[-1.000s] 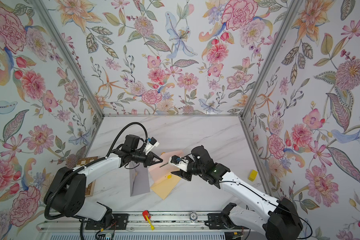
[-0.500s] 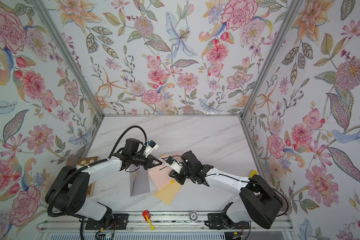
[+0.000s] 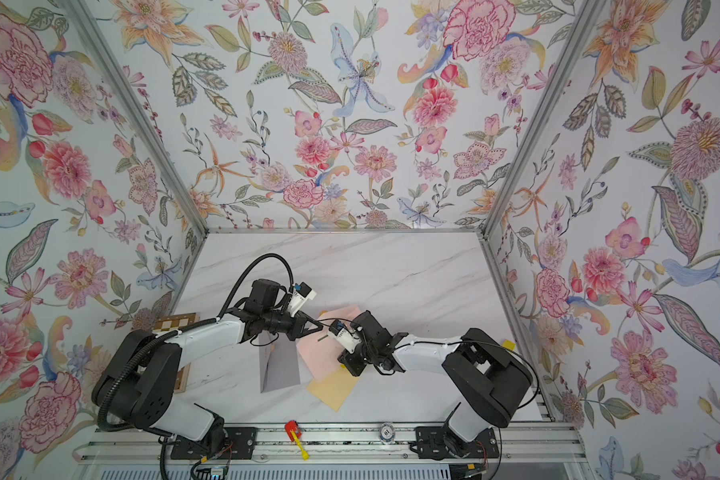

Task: Fold the letter paper in half and place it into the envelope
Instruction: Place the envelope inside the envelope.

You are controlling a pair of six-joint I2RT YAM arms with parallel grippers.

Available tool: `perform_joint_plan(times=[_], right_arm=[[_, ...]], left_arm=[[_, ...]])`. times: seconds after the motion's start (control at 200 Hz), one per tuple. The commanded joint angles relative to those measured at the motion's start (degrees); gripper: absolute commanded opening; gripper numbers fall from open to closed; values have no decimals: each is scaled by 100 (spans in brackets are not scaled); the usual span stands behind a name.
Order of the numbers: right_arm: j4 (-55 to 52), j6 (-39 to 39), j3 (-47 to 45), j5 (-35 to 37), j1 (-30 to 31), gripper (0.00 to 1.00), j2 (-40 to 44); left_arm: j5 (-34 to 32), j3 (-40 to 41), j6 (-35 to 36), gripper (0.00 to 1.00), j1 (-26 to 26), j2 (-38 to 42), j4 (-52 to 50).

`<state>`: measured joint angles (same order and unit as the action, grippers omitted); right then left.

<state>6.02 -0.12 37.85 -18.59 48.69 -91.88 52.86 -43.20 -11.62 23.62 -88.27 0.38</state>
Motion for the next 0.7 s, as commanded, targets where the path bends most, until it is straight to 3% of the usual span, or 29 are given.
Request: perform_joint_plan(times=[0.0, 0.065, 0.29, 0.691], right_arm=[[110, 287, 48, 280, 43, 7, -235], [127, 332, 26, 294, 38, 7, -357], [235, 436, -49, 328, 38, 5, -591], [312, 518, -155, 360, 36, 4, -606]], left_arm=[[-143, 126, -69, 1, -50, -85, 77], [-163, 155, -69, 10, -50, -85, 80], [-129, 164, -58, 22, -81, -353, 116], [35, 236, -161, 24, -696, 91, 182]])
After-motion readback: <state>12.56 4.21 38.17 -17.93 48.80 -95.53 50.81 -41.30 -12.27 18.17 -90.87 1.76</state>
